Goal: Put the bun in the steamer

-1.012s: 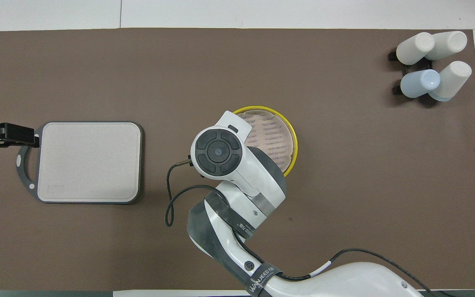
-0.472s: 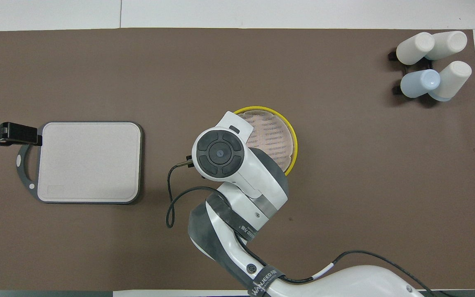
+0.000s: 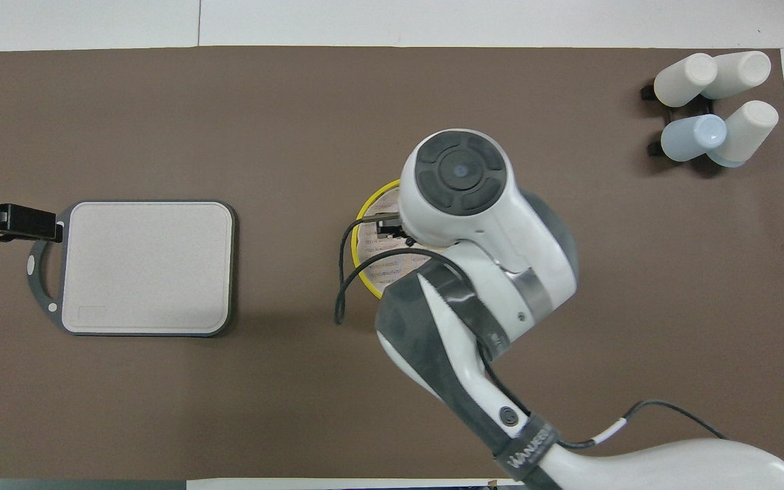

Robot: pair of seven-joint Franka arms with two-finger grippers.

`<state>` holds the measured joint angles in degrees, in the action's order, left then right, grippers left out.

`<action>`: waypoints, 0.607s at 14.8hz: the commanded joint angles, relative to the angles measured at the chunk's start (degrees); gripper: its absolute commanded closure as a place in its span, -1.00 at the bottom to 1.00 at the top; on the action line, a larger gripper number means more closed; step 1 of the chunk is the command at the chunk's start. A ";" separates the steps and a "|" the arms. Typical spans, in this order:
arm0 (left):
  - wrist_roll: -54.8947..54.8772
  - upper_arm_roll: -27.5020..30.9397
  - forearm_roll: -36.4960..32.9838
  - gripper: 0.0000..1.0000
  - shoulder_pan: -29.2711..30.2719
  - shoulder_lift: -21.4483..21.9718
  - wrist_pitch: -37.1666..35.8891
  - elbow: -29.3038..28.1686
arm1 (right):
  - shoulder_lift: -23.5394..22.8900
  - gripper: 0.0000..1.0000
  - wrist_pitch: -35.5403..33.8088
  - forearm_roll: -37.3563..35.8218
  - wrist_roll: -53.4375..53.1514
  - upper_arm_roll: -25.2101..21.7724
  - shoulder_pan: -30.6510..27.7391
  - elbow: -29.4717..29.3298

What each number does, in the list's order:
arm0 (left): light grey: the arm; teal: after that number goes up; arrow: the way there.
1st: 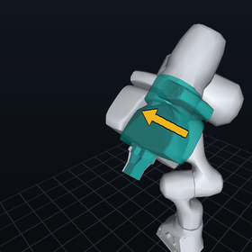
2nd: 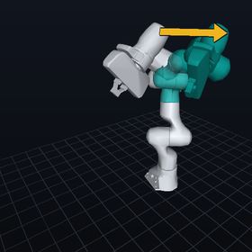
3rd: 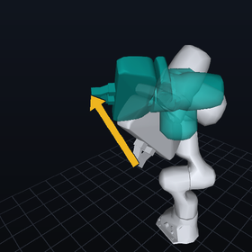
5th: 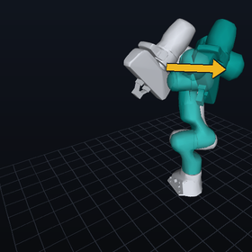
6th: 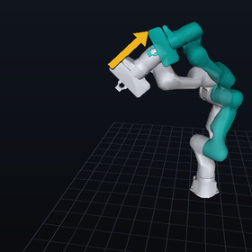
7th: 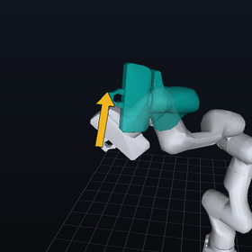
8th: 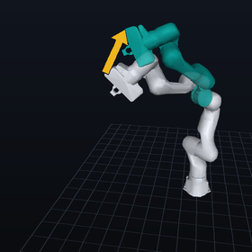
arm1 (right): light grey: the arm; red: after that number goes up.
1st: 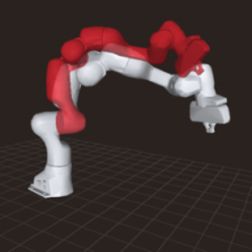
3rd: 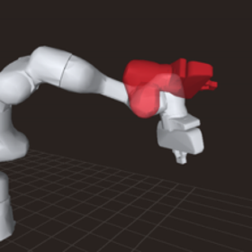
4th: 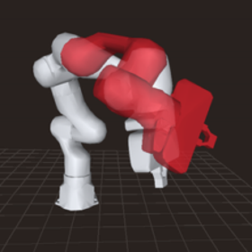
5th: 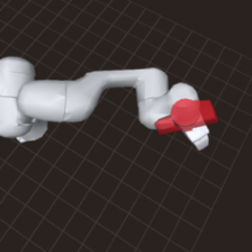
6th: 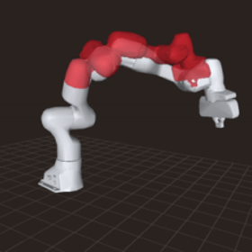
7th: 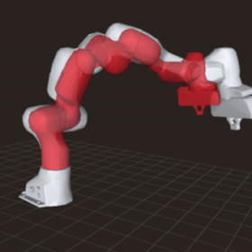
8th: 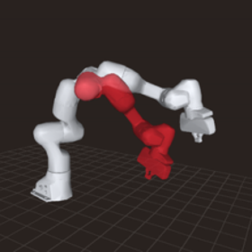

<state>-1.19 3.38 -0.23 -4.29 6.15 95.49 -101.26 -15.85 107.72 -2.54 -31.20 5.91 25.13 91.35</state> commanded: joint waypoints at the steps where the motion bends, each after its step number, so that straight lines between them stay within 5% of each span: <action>1: -0.65 0.67 -1.26 -1.00 -0.89 0.01 -0.74 0.63 | 6.52 -1.00 -7.68 0.79 5.85 0.86 -7.52 1.37; 4: -0.56 0.58 -1.26 -1.00 -0.90 0.01 -0.57 0.54 | 11.79 -1.00 -15.68 1.40 17.90 0.77 -13.25 1.98; 9: -0.47 0.58 -1.26 -1.00 -0.81 0.18 -0.48 0.19 | 16.29 -1.00 -18.60 5.36 22.39 3.05 -22.05 5.50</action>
<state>-1.20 3.37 -0.49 -4.29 6.15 95.49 -101.26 -1.28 89.06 1.36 -11.15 6.58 6.19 94.00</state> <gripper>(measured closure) 0.000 0.000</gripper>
